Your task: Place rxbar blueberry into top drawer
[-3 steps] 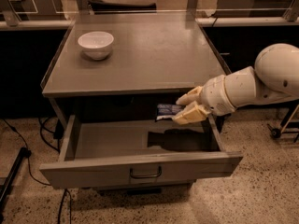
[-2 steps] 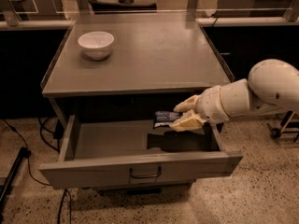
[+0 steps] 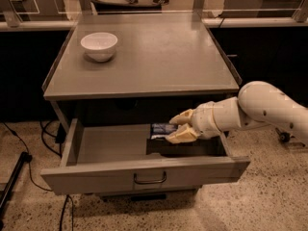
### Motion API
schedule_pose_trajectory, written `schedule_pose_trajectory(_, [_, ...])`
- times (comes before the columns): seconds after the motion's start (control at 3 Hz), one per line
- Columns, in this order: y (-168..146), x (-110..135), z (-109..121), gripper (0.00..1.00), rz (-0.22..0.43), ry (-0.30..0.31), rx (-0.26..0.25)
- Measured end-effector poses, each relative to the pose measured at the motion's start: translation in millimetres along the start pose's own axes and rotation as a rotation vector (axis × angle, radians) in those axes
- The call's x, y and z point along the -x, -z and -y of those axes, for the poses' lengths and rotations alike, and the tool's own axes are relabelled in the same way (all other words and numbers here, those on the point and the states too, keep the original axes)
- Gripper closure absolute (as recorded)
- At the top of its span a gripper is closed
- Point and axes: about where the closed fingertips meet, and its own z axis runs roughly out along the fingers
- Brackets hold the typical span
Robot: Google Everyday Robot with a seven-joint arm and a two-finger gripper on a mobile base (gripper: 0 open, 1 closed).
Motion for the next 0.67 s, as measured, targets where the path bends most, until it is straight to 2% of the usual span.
schedule_pose_trajectory(0.67, [-57,-11,2,1.00,0.000,0.025,0.024])
